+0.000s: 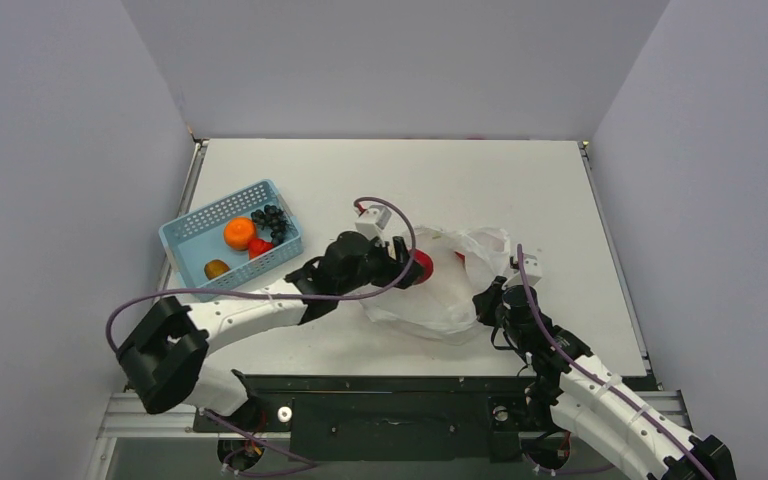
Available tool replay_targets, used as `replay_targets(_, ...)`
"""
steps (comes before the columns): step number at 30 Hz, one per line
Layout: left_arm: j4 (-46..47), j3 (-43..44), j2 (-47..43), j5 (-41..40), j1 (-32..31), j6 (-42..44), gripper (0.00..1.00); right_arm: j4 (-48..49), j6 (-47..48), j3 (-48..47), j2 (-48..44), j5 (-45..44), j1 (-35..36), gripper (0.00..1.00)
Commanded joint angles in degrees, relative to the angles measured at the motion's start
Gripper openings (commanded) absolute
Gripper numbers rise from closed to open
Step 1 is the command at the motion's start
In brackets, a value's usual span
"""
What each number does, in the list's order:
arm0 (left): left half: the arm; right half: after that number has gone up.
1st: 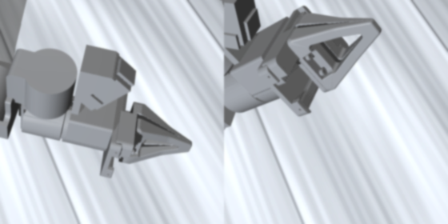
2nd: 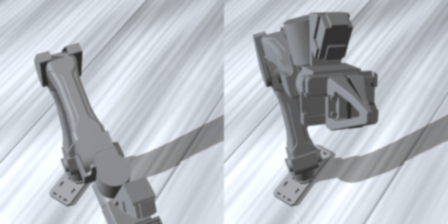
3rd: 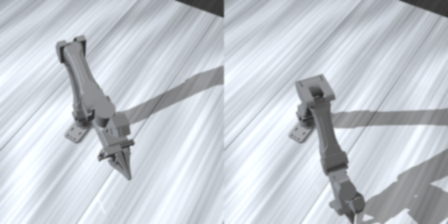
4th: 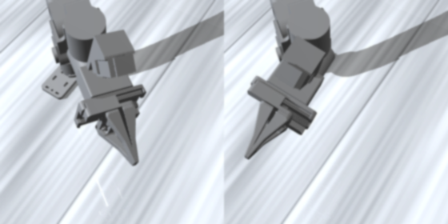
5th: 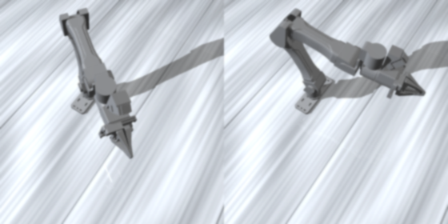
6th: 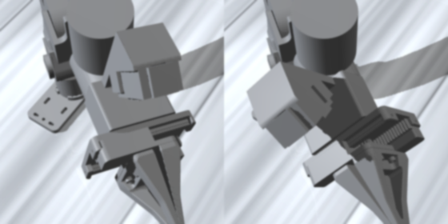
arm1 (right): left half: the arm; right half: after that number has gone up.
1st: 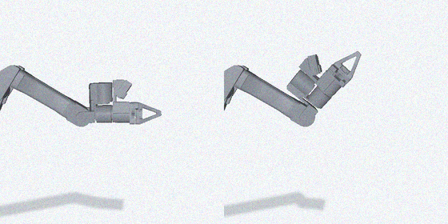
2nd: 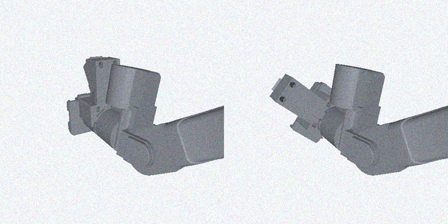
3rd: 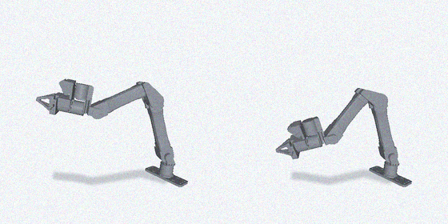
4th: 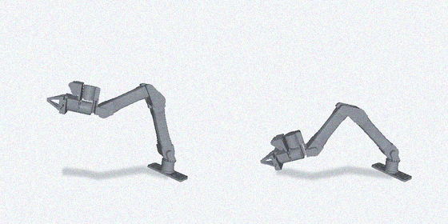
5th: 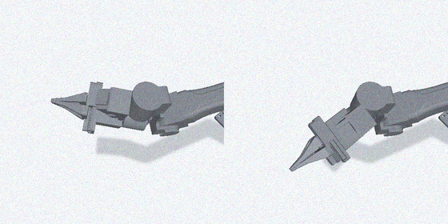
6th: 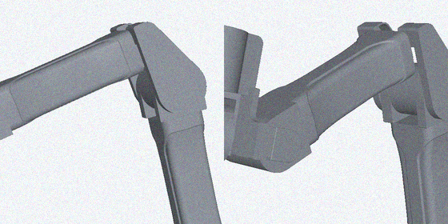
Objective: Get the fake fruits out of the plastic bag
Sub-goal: Take out the fake fruit from the plastic bag, then place the fake fruit in the bin.
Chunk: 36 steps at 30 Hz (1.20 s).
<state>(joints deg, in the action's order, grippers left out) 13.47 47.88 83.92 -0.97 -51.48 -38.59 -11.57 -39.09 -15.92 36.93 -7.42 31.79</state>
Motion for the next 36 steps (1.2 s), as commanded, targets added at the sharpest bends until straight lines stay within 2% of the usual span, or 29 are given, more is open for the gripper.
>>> replay_targets(1,-0.70,-2.70,-10.70,3.71,6.12,-0.83,0.09,2.19,0.17,0.36,-0.64,-0.43,-0.21,0.00)
replay_targets(4,-9.17,-3.53,-16.54,3.84,10.93,2.10,0.04,2.26,0.32,0.32,-0.38,-0.17,-0.24,0.00)
replay_targets(7,-16.21,-4.30,-23.50,4.40,18.98,5.61,0.00,2.41,0.48,0.22,-0.10,0.26,-0.22,0.00)
replay_targets(11,-24.91,-3.44,-27.33,8.25,32.04,10.47,0.00,2.73,0.59,0.28,0.14,0.70,-0.24,0.00)
replay_targets(17,-35.14,2.08,-24.50,5.78,51.92,12.73,0.00,2.73,0.69,0.28,0.24,0.78,-0.21,0.00)
replay_targets(18,-35.42,3.24,-23.71,5.74,56.51,12.13,0.00,2.73,0.69,0.28,0.18,0.77,-0.23,0.00)
replay_targets(22,-33.06,4.07,-18.46,6.04,67.27,5.86,0.00,2.72,0.60,0.28,0.26,0.59,-0.19,0.00)
replay_targets(25,-29.11,3.56,-15.81,5.71,70.97,2.85,0.00,2.75,0.63,0.15,0.71,0.55,-0.17,0.00)
replay_targets(30,-26.19,4.30,-11.81,1.70,71.79,2.17,0.00,2.66,0.61,0.18,0.63,0.31,-0.19,0.00)
replay_targets(36,-30.04,9.36,-6.40,-11.07,71.78,0.28,0.00,2.81,0.70,-0.40,2.23,0.59,-0.24,0.00)
